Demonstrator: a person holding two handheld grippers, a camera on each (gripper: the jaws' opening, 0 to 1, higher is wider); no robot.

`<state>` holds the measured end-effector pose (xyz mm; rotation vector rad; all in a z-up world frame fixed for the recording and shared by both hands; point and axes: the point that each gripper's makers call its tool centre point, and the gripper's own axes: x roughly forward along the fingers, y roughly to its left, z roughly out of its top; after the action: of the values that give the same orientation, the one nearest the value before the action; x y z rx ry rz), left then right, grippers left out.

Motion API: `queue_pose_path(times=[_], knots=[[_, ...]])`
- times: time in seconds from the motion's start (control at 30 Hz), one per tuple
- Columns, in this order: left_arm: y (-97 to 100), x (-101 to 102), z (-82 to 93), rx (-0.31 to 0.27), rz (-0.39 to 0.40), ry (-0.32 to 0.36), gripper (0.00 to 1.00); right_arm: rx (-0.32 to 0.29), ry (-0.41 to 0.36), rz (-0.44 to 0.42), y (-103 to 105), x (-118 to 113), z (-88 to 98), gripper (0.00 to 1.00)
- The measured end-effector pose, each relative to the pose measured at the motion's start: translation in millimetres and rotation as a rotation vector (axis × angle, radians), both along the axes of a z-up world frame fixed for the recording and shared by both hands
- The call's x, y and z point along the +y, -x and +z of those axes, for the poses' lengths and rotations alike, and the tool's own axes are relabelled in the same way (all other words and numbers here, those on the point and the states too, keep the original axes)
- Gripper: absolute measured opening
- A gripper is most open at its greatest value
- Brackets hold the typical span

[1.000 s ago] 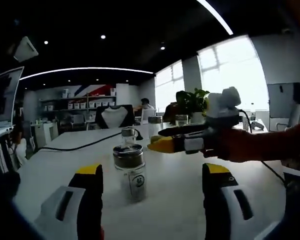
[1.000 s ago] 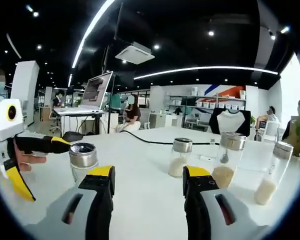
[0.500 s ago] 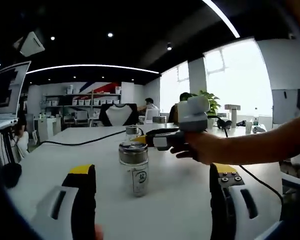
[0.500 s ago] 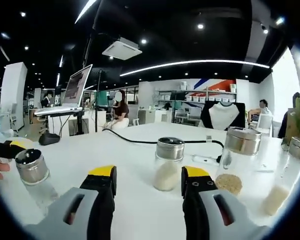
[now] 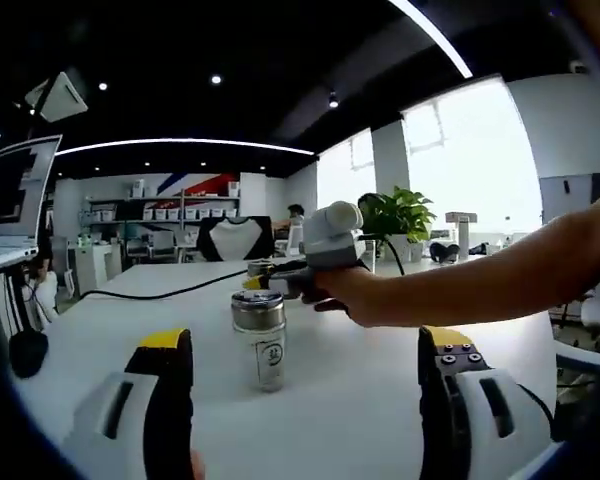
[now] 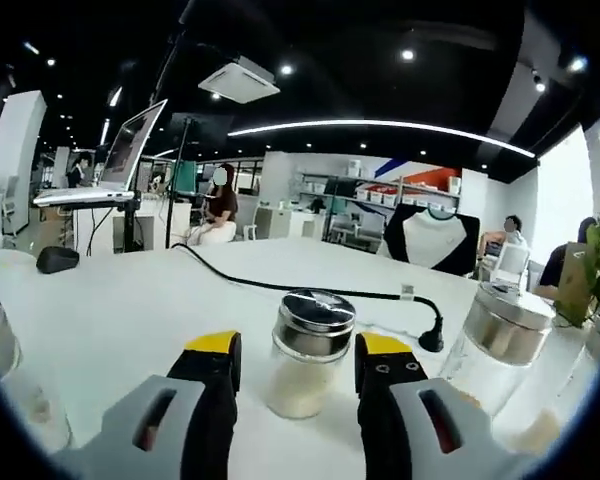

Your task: Rotate the seasoning bottle until the label or dispensing opening points toward the visible target arrow and the bottle remains upright within the marked orientation range

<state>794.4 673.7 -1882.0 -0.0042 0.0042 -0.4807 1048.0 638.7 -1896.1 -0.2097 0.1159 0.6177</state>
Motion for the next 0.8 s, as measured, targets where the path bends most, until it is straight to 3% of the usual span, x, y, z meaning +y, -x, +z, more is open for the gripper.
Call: queue_pose_path(times=[0.17,0.4,0.53,0.67,0.8], knots=[[0.6,2.8,0.6,0.000,0.007,0.010,0.97,-0.018,0.036,-0.022,-7.4,1.4,-0.1,0.38],[1.3,2.5,-0.1,0.001,0.006,0.038,0.94,-0.022,0.001,-0.029,-11.9,-3.4,2.4,0.33],[1.5,3.3,2.2,-0.005,0.010,0.059,0.93,-0.018,-0.021,-0.014,-11.8,-3.3,2.8,0.32],[2.4,3.0,2.5,-0.008,0.004,0.070,0.91,0.025,-0.078,-0.013,-10.7,-5.5,5.4,0.31],[2.3,2.5,1.2,0.002,-0.003,0.075,0.91,-0.003,-0.125,0.017,-2.7,-7.1,18.1,0.31]])
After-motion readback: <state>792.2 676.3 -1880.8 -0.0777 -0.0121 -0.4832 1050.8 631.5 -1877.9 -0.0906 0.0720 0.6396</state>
